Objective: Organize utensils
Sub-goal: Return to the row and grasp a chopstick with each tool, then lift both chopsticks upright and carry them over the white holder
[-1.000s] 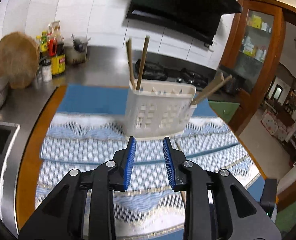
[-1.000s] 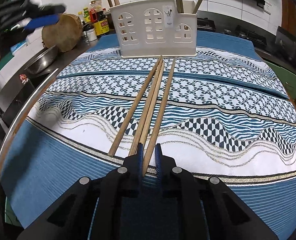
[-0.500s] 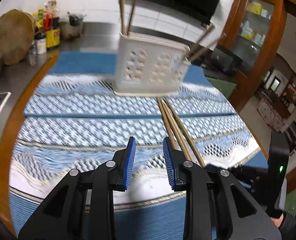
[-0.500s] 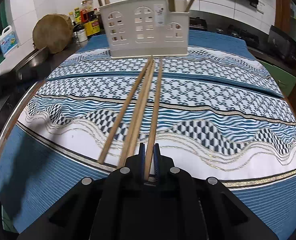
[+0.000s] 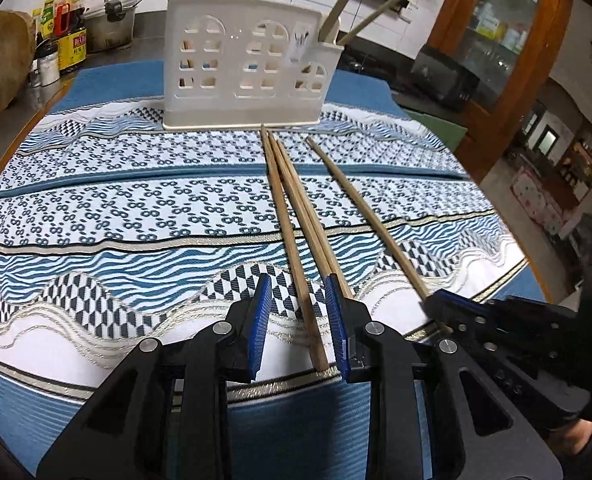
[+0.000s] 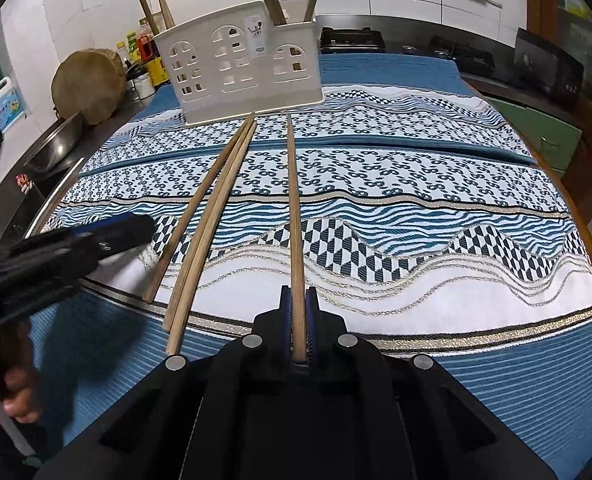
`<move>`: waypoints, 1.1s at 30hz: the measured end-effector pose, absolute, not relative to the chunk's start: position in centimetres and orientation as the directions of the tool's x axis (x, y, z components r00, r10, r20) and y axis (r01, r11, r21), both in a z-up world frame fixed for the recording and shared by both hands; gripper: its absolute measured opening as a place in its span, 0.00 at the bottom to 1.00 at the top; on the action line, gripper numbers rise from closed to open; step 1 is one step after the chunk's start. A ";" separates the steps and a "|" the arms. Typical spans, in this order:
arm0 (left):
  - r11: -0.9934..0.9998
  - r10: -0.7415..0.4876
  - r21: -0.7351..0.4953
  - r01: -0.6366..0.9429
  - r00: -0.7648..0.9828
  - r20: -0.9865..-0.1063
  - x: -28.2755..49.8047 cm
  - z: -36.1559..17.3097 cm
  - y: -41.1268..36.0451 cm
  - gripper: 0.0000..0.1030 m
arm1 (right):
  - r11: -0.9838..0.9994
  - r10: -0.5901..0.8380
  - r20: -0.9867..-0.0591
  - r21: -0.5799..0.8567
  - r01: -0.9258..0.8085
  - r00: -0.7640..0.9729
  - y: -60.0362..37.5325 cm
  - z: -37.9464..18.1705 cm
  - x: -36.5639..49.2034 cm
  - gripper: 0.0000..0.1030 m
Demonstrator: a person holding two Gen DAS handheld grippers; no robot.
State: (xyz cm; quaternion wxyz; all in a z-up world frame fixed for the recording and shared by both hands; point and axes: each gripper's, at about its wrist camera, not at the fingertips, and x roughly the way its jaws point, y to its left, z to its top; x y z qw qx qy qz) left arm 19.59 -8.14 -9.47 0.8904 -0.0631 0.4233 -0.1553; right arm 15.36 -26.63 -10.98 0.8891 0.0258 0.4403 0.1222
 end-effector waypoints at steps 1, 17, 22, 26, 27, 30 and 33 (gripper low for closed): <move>0.946 -0.324 -0.243 0.216 0.591 -0.739 19.8 -9.7 -8.2 0.23 | 0.968 0.244 -0.775 0.157 -0.196 0.583 -26.7 -11.0 15.3 0.07; 0.961 -0.272 -0.179 0.212 0.589 -0.761 20.7 -10.9 -10.5 0.09 | 0.963 0.263 -0.765 0.174 -0.205 0.588 -26.6 -11.2 15.3 0.08; 0.957 -0.282 -0.188 0.220 0.561 -0.778 21.4 -10.6 -10.4 0.07 | 0.963 0.265 -0.765 0.174 -0.208 0.588 -26.7 -11.1 15.6 0.07; 0.952 -0.302 -0.206 0.229 0.576 -0.760 21.3 -9.2 -9.0 0.06 | 0.962 0.269 -0.752 0.174 -0.212 0.602 -26.8 -10.6 15.5 0.07; 0.950 -0.307 -0.210 0.230 0.582 -0.753 21.2 -8.9 -8.6 0.06 | 0.962 0.270 -0.746 0.174 -0.212 0.608 -27.0 -10.3 15.4 0.07; 0.951 -0.308 -0.214 0.224 0.619 -0.723 21.2 -7.2 -7.3 0.06 | 0.962 0.271 -0.720 0.170 -0.216 0.639 -27.2 -8.8 15.1 0.07; 0.950 -0.312 -0.218 0.223 0.661 -0.682 21.1 -5.3 -6.4 0.05 | 0.962 0.268 -0.684 0.152 -0.226 0.679 -27.4 -6.6 14.9 0.07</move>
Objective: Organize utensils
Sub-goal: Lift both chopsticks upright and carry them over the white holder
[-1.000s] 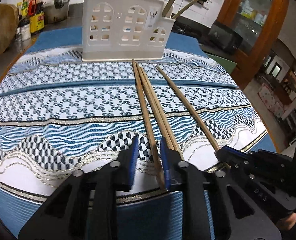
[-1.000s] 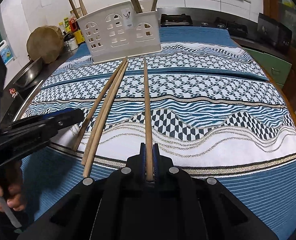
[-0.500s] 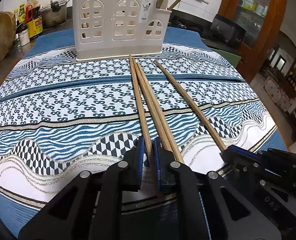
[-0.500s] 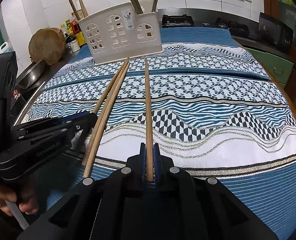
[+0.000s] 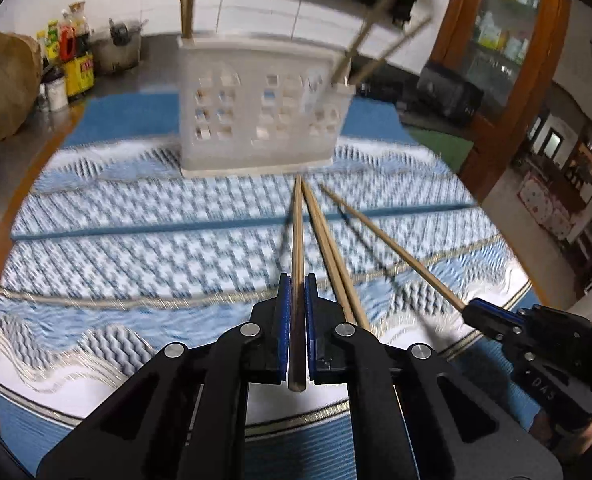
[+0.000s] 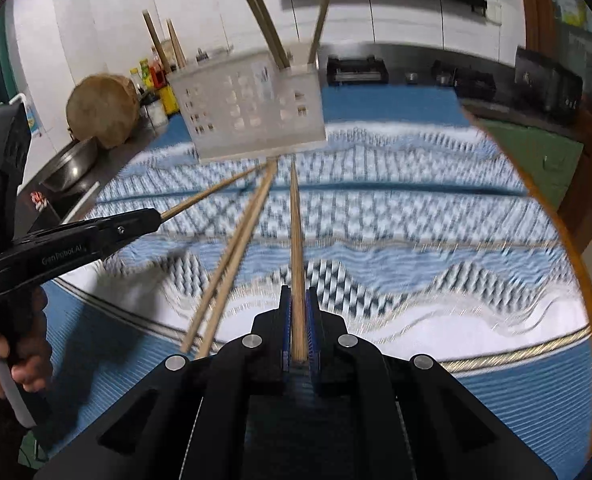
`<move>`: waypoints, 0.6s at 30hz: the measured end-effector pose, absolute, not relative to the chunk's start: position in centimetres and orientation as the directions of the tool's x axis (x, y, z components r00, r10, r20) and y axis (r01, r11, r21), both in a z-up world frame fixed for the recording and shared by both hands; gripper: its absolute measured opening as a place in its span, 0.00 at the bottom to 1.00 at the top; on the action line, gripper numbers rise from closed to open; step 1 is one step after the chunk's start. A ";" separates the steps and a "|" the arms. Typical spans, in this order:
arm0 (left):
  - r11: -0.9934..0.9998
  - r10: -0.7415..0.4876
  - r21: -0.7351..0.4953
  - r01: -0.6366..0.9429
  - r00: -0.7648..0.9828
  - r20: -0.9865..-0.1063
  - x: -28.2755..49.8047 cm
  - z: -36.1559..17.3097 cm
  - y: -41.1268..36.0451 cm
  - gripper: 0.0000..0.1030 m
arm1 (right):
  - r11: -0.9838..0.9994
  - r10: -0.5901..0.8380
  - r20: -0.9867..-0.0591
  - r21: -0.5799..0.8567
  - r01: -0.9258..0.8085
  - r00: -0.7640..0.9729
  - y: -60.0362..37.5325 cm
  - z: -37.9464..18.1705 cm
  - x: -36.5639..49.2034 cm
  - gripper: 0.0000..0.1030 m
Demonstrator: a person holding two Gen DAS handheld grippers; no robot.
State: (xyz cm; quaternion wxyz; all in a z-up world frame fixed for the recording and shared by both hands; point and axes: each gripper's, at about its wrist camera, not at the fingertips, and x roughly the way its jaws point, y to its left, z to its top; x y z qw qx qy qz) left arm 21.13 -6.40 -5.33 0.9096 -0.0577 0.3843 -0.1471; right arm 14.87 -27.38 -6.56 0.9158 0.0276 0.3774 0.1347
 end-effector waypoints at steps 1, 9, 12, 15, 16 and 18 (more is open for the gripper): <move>0.950 -0.312 -0.219 0.222 0.677 -0.667 21.2 -4.7 -6.1 0.05 | 0.962 0.267 -0.669 0.145 -0.230 0.694 -27.4 -5.6 14.9 0.07; 0.945 -0.325 -0.222 0.239 0.751 -0.575 22.0 -1.8 -4.8 0.05 | 0.956 0.279 -0.585 0.093 -0.279 0.761 -27.3 0.9 17.0 0.07; 0.942 -0.334 -0.223 0.250 0.758 -0.560 22.4 -1.4 -4.5 0.05 | 0.950 0.292 -0.575 0.084 -0.300 0.764 -27.2 3.1 18.7 0.07; 0.939 -0.342 -0.227 0.257 0.758 -0.555 23.1 -1.2 -4.2 0.05 | 0.947 0.298 -0.569 0.072 -0.314 0.766 -27.2 4.9 20.4 0.07; 0.938 -0.345 -0.230 0.259 0.758 -0.554 23.3 -1.0 -4.1 0.05 | 0.945 0.301 -0.567 0.071 -0.319 0.767 -27.1 5.6 21.0 0.07; 0.937 -0.347 -0.224 0.267 0.759 -0.550 23.8 -0.4 -4.1 0.05 | 0.943 0.303 -0.561 0.059 -0.327 0.770 -27.0 7.3 22.2 0.07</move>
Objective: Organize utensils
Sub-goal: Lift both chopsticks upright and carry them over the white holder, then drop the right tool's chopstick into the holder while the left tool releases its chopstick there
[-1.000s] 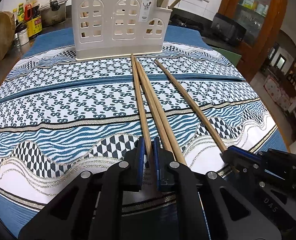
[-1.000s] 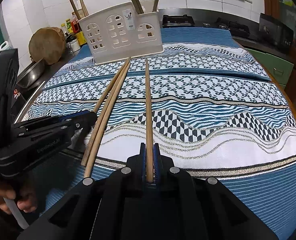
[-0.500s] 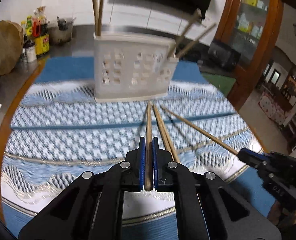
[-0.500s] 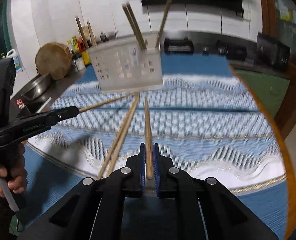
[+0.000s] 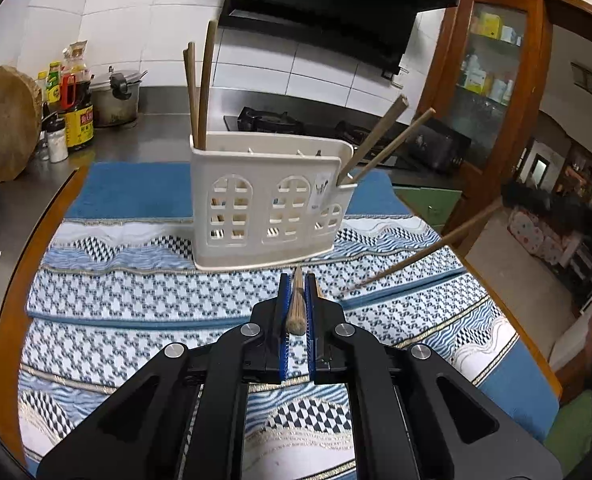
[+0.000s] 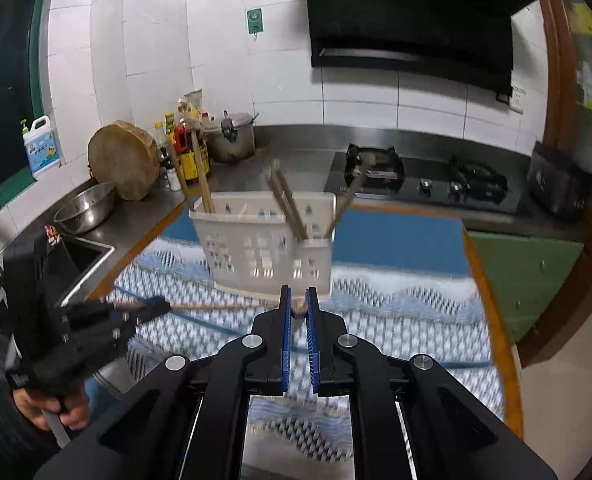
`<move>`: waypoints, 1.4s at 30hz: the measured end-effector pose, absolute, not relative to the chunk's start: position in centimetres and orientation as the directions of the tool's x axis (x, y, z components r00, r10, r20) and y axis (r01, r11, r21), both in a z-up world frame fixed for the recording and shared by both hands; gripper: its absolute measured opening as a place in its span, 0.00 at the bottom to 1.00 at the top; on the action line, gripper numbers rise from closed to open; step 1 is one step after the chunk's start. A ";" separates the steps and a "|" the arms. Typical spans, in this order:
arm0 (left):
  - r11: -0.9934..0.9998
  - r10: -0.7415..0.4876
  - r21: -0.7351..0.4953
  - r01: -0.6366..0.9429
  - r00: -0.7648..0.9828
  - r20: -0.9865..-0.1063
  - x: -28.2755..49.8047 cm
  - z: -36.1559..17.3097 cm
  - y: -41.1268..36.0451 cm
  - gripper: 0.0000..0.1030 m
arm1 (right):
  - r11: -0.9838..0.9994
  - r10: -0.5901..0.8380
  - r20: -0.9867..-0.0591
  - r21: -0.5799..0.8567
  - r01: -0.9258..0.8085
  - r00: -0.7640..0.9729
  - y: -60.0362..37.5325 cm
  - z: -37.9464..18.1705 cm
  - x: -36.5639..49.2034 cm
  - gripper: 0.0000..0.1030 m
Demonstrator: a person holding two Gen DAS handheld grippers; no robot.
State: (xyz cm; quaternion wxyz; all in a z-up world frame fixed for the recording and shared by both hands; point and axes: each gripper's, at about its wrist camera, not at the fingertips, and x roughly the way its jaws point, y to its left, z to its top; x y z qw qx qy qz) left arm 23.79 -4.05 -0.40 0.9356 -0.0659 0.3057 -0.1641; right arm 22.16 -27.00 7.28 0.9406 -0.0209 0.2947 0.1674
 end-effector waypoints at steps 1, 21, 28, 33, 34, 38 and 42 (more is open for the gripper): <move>0.938 -0.345 -0.217 0.269 0.761 -0.549 23.9 -0.2 -4.0 0.05 | 0.942 0.301 -0.555 0.050 -0.331 0.775 -26.9 8.5 22.9 0.07; 0.930 -0.367 -0.182 0.319 0.794 -0.485 26.3 6.8 -2.9 0.05 | 0.955 0.245 -0.519 -0.019 -0.297 0.819 -24.5 16.3 33.0 0.07; 0.938 -0.346 -0.157 0.309 0.844 -0.409 26.7 11.2 -2.1 0.05 | 0.954 0.232 -0.577 -0.021 -0.298 0.783 -23.6 12.7 34.7 0.07; 0.949 -0.314 -0.122 0.290 0.887 -0.337 27.7 14.9 -2.0 0.05 | 0.949 0.244 -0.569 -0.025 -0.313 0.785 -23.5 12.0 34.3 0.12; 0.953 -0.303 -0.114 0.281 0.898 -0.320 28.1 15.6 -2.0 0.05 | 0.949 0.244 -0.565 -0.028 -0.314 0.788 -23.5 12.1 34.2 0.15; 0.959 -0.279 -0.117 0.256 0.922 -0.268 29.1 17.8 -1.8 0.05 | 0.949 0.243 -0.542 -0.038 -0.313 0.804 -24.0 12.2 33.2 0.23; 0.969 -0.244 -0.106 0.224 0.936 -0.252 30.9 18.2 -2.1 0.05 | 0.945 0.255 -0.526 -0.042 -0.324 0.812 -24.7 11.9 31.6 0.24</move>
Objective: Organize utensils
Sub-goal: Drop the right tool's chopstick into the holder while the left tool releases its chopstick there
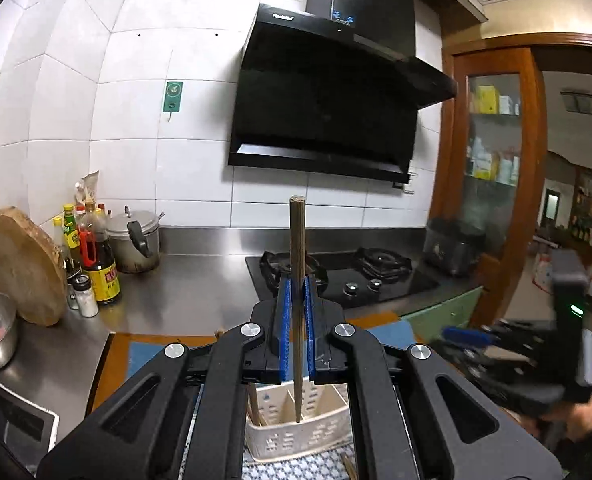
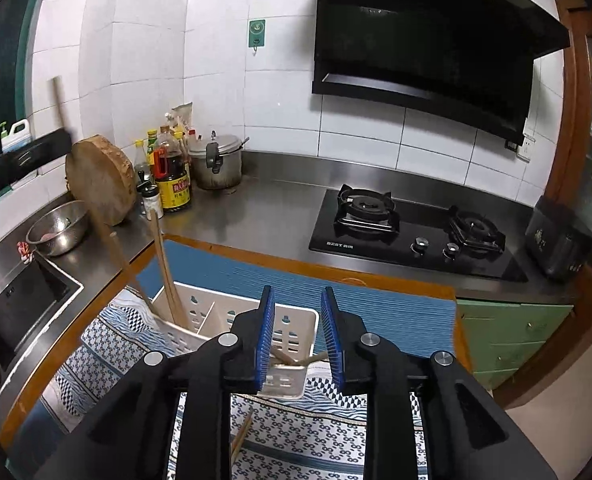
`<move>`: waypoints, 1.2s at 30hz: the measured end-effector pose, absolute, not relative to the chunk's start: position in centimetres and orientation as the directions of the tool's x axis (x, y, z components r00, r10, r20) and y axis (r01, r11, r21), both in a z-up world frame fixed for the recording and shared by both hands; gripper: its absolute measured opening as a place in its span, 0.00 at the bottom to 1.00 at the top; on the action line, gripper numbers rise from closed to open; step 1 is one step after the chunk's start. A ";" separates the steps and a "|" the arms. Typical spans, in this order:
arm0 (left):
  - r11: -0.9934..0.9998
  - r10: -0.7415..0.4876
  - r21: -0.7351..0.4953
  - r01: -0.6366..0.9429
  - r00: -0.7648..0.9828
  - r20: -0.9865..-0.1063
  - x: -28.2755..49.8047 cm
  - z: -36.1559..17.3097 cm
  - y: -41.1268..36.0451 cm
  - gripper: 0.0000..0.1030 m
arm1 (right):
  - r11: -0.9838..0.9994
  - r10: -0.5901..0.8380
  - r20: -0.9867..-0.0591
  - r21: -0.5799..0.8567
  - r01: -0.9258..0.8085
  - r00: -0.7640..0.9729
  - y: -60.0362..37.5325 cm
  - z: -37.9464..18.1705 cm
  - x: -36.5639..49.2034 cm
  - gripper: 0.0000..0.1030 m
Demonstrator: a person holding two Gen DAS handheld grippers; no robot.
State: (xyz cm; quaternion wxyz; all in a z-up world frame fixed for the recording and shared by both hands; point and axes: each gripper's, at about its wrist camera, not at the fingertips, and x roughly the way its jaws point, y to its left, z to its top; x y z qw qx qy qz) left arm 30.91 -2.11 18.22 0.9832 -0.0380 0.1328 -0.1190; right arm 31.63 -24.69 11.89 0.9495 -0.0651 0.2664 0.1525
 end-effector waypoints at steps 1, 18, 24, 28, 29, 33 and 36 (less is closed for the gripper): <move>0.972 -0.230 -0.100 0.211 0.939 -0.255 31.5 18.0 -2.3 0.05 | 0.944 0.260 -0.525 -0.040 -0.329 0.810 -24.8 11.7 31.3 0.24; 0.972 -0.221 -0.167 0.165 0.880 -0.421 36.0 10.8 -1.1 0.06 | 0.919 0.325 -0.555 -0.006 -0.394 0.766 -24.7 6.5 26.5 0.31; 0.971 -0.231 -0.156 0.180 0.877 -0.422 35.6 11.4 -1.4 0.07 | 0.918 0.320 -0.586 -0.003 -0.398 0.745 -24.2 4.2 24.9 0.33; 0.969 -0.236 -0.165 0.183 0.883 -0.406 34.5 12.3 -1.1 0.09 | 0.920 0.329 -0.594 0.028 -0.390 0.734 -24.4 3.4 23.5 0.34; 0.969 -0.237 -0.167 0.183 0.885 -0.402 34.1 12.5 -1.0 0.09 | 0.922 0.330 -0.601 0.037 -0.386 0.728 -24.5 3.0 23.0 0.36; 0.966 -0.246 -0.175 0.191 0.890 -0.384 31.8 13.1 -0.6 0.09 | 0.926 0.322 -0.626 0.051 -0.374 0.710 -24.7 1.2 20.9 0.36; 0.965 -0.249 -0.177 0.194 0.890 -0.382 29.7 12.9 -0.4 0.13 | 0.927 0.320 -0.656 0.067 -0.369 0.684 -24.3 -0.6 19.2 0.36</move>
